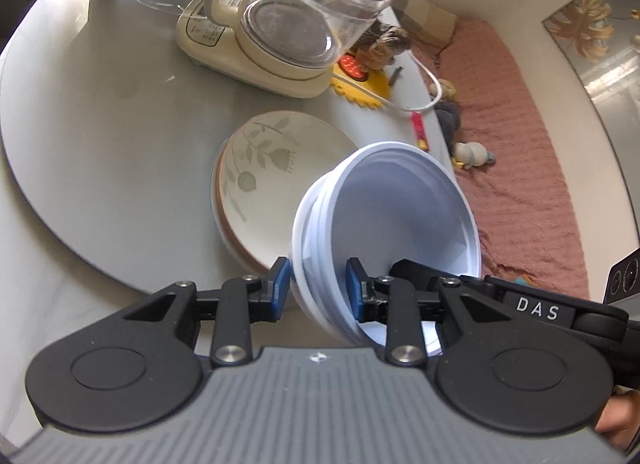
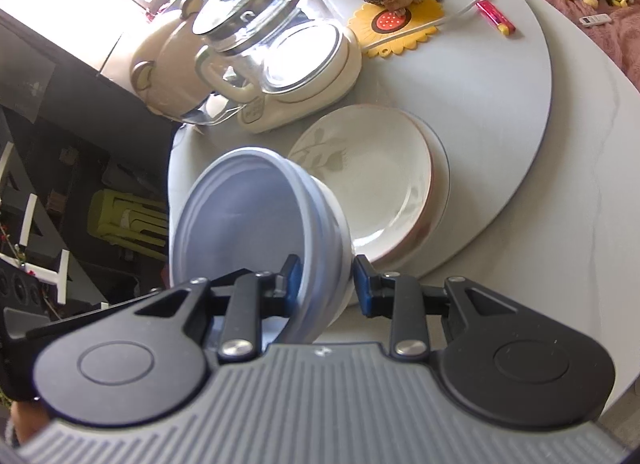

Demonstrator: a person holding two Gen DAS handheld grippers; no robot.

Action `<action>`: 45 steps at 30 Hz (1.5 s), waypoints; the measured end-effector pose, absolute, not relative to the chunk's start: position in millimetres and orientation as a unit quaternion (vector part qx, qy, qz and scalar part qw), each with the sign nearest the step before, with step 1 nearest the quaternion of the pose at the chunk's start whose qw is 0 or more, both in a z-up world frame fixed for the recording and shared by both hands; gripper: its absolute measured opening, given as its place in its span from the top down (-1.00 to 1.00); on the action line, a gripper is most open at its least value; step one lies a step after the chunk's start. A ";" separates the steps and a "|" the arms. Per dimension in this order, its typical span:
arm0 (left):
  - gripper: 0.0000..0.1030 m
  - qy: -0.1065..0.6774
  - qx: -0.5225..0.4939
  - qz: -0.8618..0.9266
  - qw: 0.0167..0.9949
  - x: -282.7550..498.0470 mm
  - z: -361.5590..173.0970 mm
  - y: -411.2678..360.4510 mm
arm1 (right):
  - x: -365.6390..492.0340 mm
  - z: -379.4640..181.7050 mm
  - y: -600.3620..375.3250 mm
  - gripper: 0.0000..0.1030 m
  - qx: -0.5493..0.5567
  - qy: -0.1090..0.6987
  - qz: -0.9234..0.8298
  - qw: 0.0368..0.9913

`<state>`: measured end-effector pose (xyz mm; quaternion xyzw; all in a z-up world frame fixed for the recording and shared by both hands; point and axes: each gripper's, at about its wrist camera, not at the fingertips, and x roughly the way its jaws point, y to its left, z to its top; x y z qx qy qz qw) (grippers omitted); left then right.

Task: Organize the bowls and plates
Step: 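Lift the nested bowls with both grippers and carry them over the plate stack, then lower the nested bowls onto the plate stack with both grippers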

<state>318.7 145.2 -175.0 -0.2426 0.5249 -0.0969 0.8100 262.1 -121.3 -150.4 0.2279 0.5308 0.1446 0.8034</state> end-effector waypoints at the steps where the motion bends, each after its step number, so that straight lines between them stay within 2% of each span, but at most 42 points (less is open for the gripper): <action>1: 0.34 0.528 -0.246 -0.091 0.808 325.7 -179.8 143.6 | 270.3 -155.0 -122.9 0.38 0.227 0.537 0.146 0.799; 14: 0.34 0.558 -0.274 -0.031 0.783 385.1 -225.4 136.3 | 349.3 -204.2 -126.6 0.38 0.196 0.576 0.179 0.773; 29: 0.33 0.578 -0.244 -0.003 0.779 401.7 -244.6 127.1 | 366.9 -226.5 -119.7 0.36 0.155 0.586 0.204 0.769; 33: 0.27 0.578 -0.250 -0.002 0.777 398.3 -245.1 128.8 | 364.4 -222.8 -119.5 0.35 0.138 0.578 0.200 0.779; 34: 0.19 0.579 -0.255 0.001 0.774 396.9 -245.5 129.9 | 365.0 -223.1 -119.9 0.35 0.139 0.579 0.202 0.777; 36: 0.08 0.573 -0.264 0.004 0.776 393.4 -243.6 131.7 | 365.8 -222.7 -121.0 0.24 0.140 0.580 0.203 0.777; 37: 0.04 0.567 -0.263 0.006 0.781 391.4 -241.0 132.1 | 365.4 -221.1 -121.7 0.08 0.140 0.576 0.205 0.779; 38: 0.03 0.564 -0.260 0.009 0.784 389.5 -238.4 132.3 | 364.6 -218.6 -122.1 0.05 0.138 0.571 0.207 0.782; 45: 0.03 0.541 -0.240 0.005 0.806 375.2 -210.4 131.6 | 351.6 -194.9 -123.4 0.05 0.113 0.547 0.210 0.802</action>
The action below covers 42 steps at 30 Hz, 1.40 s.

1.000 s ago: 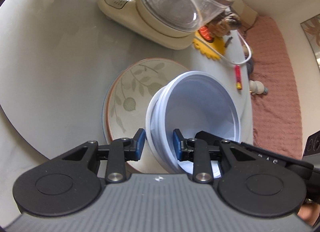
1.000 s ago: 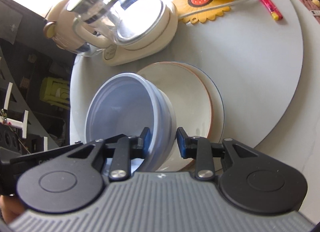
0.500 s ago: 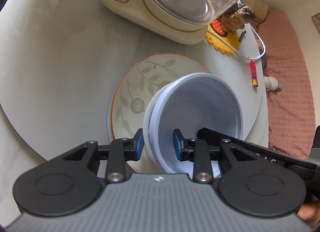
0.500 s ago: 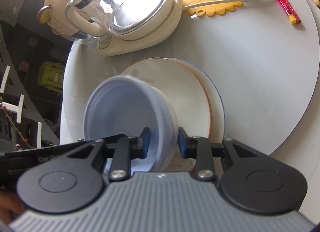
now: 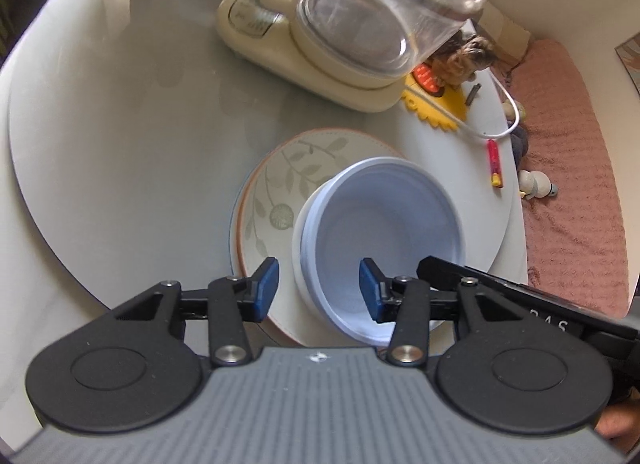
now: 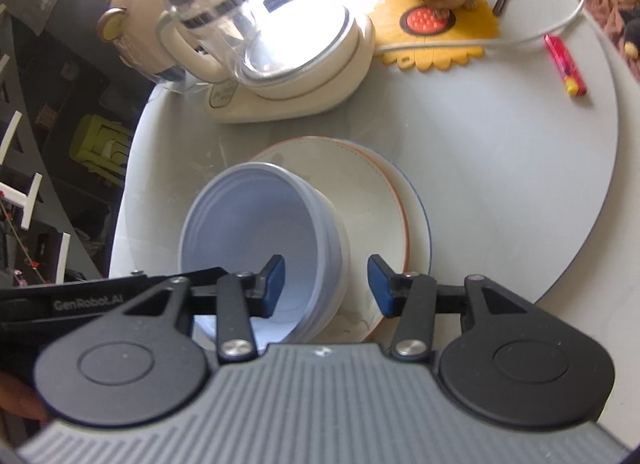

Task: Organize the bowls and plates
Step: 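Lower the nested bowls onto the plate stack with both grippers, then open both grippers and pull both tools back from the lazy susan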

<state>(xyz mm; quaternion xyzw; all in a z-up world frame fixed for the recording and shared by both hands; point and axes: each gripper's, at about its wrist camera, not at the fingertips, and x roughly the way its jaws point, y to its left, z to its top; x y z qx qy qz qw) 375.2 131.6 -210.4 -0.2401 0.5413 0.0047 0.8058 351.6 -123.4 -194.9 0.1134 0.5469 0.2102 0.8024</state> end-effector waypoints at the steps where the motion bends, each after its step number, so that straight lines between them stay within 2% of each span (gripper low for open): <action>1: 0.03 0.537 -0.240 0.003 0.809 372.6 -205.7 131.8 | 348.6 -190.9 -124.4 0.05 0.113 0.543 0.210 0.805; 14: 0.03 0.464 -0.185 -0.031 0.866 300.4 -123.9 119.6 | 293.2 -115.1 -139.2 0.06 0.080 0.448 0.196 0.868; 17: 0.03 0.441 -0.174 -0.038 0.880 273.2 -110.1 115.8 | 264.7 -101.5 -141.0 0.07 0.058 0.419 0.186 0.887; 29: 0.03 0.388 -0.149 -0.058 0.908 145.1 -53.4 112.0 | 129.4 -53.1 -154.4 0.05 0.082 0.355 0.182 0.913; 42: 0.03 0.319 -0.103 -0.071 0.940 25.6 25.6 94.6 | 26.6 3.0 -175.7 0.05 0.098 0.275 0.175 0.940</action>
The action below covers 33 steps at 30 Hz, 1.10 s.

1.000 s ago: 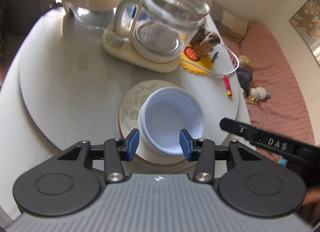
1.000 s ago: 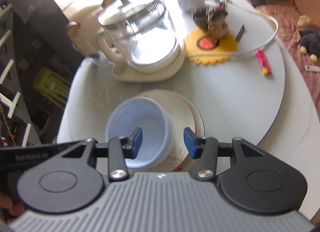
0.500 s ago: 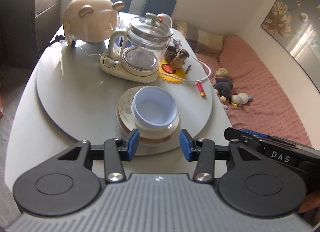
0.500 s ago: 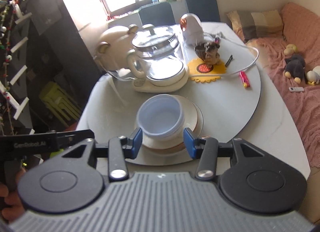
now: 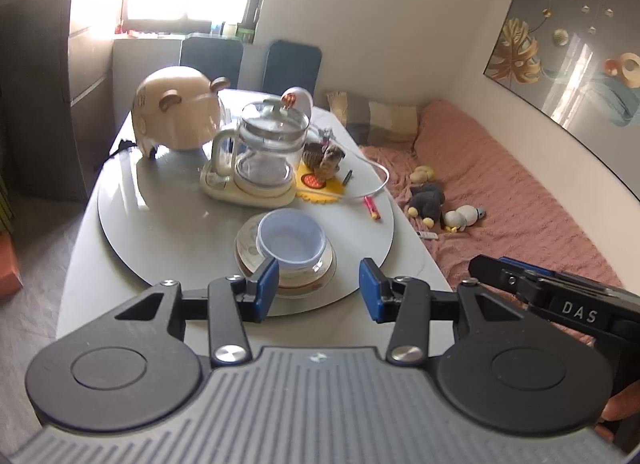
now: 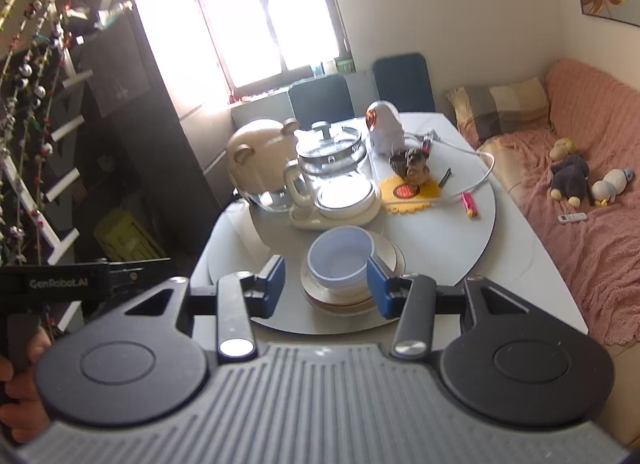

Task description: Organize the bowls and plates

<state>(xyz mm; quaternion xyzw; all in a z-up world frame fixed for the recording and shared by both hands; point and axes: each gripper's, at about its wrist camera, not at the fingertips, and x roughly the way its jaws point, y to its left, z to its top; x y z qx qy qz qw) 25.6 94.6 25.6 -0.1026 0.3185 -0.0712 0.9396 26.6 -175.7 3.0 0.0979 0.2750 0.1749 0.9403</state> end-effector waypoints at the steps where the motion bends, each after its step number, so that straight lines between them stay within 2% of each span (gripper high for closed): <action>1: 0.03 0.316 -0.100 -0.071 0.941 19.7 30.3 91.9 | 20.7 6.0 -178.1 0.05 0.098 0.272 0.175 0.941; 10: 0.03 0.290 -0.099 -0.063 0.950 -17.6 50.9 65.2 | -12.4 19.5 -211.2 0.05 0.102 0.239 0.173 0.950; 20: 0.01 0.290 -0.102 -0.034 0.951 -40.1 45.1 34.4 | -25.9 8.3 -239.0 0.05 0.078 0.236 0.174 0.953; 27: -0.20 0.305 -0.105 -0.024 0.946 -45.2 27.4 24.9 | -32.2 -3.6 -243.0 -0.03 0.068 0.253 0.166 0.951; 31: -0.46 0.313 -0.098 -0.018 0.945 -45.0 17.4 24.0 | -36.3 -13.2 -243.4 -0.04 0.069 0.268 0.172 0.946; 33: -0.60 0.312 -0.101 -0.016 0.945 -45.5 13.9 26.1 | -36.7 -15.3 -241.8 -0.34 0.070 0.269 0.174 0.945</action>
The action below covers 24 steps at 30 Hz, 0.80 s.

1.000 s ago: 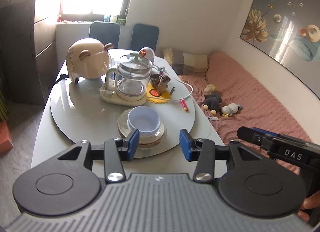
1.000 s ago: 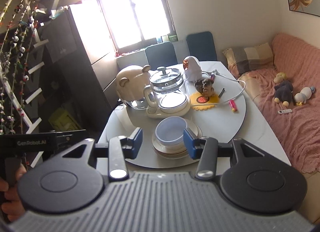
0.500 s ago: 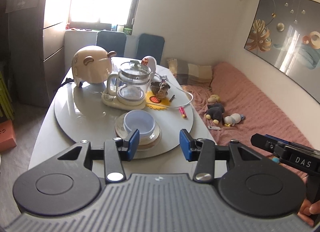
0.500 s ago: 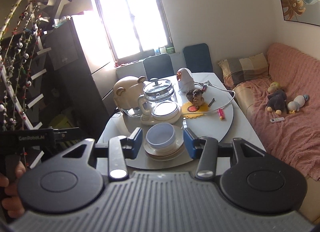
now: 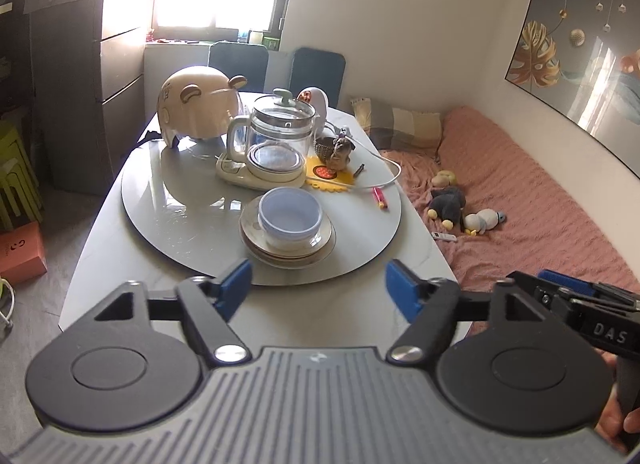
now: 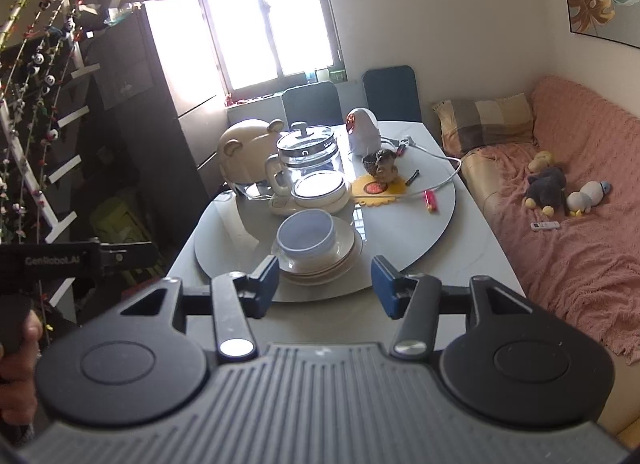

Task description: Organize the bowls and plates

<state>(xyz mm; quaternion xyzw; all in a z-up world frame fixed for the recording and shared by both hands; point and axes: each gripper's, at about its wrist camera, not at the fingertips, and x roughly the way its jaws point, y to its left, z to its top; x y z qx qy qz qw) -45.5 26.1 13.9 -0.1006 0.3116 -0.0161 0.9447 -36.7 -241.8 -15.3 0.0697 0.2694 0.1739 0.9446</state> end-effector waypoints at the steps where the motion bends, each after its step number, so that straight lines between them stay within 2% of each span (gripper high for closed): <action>1: -0.69 0.309 -0.103 -0.015 0.945 -46.7 12.6 27.6 | -35.8 -15.2 -241.5 -0.63 0.071 0.268 0.174 0.945; 2: -0.79 0.308 -0.105 -0.015 0.945 -47.1 11.4 29.3 | -35.2 -14.7 -241.8 -0.72 0.074 0.265 0.173 0.946; 4: -0.83 0.310 -0.107 -0.012 0.945 -46.0 8.8 31.9 | -33.5 -14.6 -242.0 -0.72 0.076 0.268 0.169 0.946; 24: -0.92 0.339 -0.107 0.022 0.934 -21.3 8.5 44.9 | -10.4 -18.6 -229.7 -0.72 0.058 0.302 0.150 0.940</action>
